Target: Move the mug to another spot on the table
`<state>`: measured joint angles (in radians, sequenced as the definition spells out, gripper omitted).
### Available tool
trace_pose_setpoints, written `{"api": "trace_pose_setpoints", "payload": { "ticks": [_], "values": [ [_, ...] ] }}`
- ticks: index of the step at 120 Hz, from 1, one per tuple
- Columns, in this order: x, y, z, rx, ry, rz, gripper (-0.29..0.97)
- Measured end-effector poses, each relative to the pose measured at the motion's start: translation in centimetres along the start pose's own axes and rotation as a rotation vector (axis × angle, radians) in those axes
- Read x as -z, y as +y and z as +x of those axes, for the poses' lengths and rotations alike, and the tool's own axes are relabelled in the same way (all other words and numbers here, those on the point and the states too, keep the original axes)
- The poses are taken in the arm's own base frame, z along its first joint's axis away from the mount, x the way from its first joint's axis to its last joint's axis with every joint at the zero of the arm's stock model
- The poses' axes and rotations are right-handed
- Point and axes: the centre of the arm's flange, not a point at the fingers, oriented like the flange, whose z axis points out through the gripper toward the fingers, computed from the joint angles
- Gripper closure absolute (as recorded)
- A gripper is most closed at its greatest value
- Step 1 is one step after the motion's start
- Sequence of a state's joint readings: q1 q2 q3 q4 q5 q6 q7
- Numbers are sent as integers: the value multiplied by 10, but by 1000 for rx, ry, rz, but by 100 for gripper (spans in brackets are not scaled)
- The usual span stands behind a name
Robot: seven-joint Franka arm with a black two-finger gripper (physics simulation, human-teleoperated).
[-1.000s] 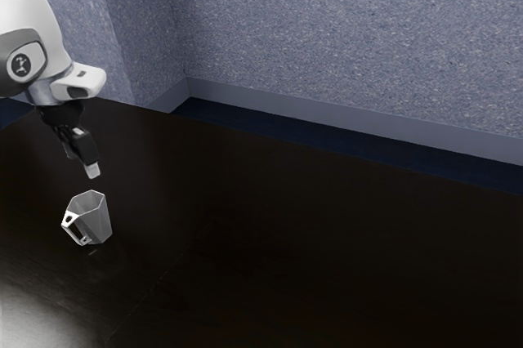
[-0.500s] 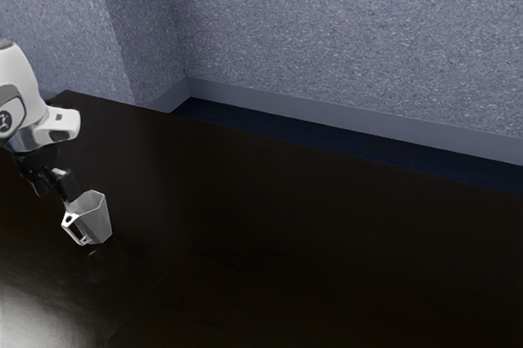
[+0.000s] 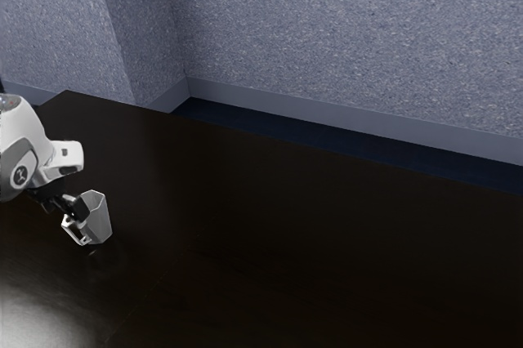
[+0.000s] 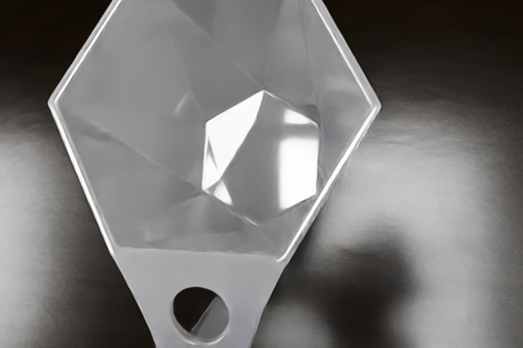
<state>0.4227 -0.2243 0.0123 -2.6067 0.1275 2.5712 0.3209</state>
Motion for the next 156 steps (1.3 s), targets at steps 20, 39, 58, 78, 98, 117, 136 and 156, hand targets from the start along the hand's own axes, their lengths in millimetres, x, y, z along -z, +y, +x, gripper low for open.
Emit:
{"api": "trace_pose_setpoints", "payload": {
  "ticks": [20, 39, 58, 78, 98, 117, 136, 156],
  "values": [
    [-27, -2, 12, -14, 16, 3, 0],
    [-46, 1, 15, -30, 24, -1, 0],
    [-58, 5, 17, -41, 31, -4, 0],
    [-66, 8, 17, -49, 31, -8, 0],
    [-74, 7, 15, -46, 22, -13, -1],
    [-84, 0, 12, -27, 7, -18, 0],
    [-84, -1, 13, -25, 10, -18, 26],
    [-74, 8, 21, -54, 32, -10, 48]
  ]
}}
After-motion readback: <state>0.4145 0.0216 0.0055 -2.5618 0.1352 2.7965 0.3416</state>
